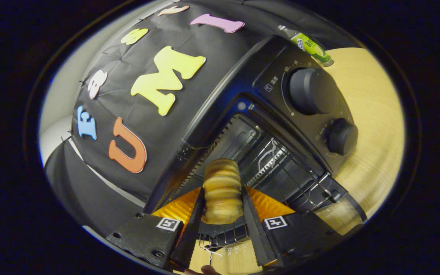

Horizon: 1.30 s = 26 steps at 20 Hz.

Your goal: Open the toaster oven, put the food inside, and close the toaster oven door.

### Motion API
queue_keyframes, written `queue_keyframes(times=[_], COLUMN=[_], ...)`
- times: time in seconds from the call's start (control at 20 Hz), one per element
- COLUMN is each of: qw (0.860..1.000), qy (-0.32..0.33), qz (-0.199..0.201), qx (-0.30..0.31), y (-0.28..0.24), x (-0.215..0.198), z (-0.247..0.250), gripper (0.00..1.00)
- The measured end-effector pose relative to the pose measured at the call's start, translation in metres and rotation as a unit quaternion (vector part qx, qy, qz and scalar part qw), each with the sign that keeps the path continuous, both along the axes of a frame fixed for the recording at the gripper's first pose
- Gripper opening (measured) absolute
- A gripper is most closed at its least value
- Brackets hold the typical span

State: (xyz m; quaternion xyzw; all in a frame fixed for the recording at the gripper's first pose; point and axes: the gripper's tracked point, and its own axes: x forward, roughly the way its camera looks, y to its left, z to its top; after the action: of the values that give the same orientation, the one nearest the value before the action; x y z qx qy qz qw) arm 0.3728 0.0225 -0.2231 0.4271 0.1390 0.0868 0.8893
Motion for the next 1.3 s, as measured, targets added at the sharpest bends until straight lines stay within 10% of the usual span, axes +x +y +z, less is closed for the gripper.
queue_keyframes(times=[0.3,0.65,1.3], qw=[1.0,1.0,0.993], qy=[-0.018,-0.016,-0.036], qz=[0.002,-0.011,-0.002], qx=[-0.02,-0.021,-0.113], y=[0.007,0.0,0.009], x=[0.007,-0.014,-0.115], z=[0.003,0.009,0.016], gripper=[0.67,0.92,0.94])
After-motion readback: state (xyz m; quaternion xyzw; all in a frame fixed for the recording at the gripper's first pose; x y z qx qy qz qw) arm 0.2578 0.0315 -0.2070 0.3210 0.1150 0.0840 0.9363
